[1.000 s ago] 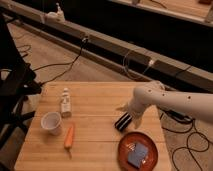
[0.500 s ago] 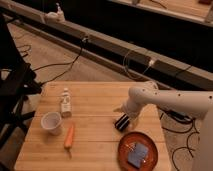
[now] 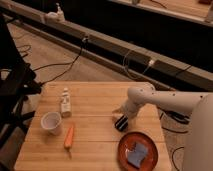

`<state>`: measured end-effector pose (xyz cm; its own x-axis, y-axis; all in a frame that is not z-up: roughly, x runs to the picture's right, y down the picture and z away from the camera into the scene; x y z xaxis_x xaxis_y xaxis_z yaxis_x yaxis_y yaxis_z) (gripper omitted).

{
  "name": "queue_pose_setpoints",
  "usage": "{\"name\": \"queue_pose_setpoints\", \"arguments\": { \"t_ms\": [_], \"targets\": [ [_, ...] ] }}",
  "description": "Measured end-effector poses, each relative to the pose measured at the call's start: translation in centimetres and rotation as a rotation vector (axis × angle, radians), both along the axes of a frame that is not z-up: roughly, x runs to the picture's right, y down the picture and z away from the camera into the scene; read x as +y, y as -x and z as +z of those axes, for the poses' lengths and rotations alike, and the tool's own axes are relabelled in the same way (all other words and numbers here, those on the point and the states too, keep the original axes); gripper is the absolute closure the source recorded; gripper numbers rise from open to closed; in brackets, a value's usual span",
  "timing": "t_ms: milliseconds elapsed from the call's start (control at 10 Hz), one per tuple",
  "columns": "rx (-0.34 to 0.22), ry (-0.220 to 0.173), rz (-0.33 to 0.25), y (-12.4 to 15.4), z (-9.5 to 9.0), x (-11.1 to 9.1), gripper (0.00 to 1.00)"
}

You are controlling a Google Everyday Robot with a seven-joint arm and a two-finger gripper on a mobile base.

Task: Place the eraser in the ceramic cup

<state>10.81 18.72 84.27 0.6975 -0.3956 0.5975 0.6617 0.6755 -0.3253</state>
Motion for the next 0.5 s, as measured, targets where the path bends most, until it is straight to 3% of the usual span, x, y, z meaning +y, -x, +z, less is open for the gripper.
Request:
{"name": "queue_pose_setpoints", "arguments": {
  "t_ms": [200, 500],
  "targets": [
    [-0.003, 0.007, -0.006, 0.21, 0.6, 0.19, 0.22],
    [-0.012, 0.008, -0.028, 0.7, 0.91, 0.31, 0.48]
  ]
}}
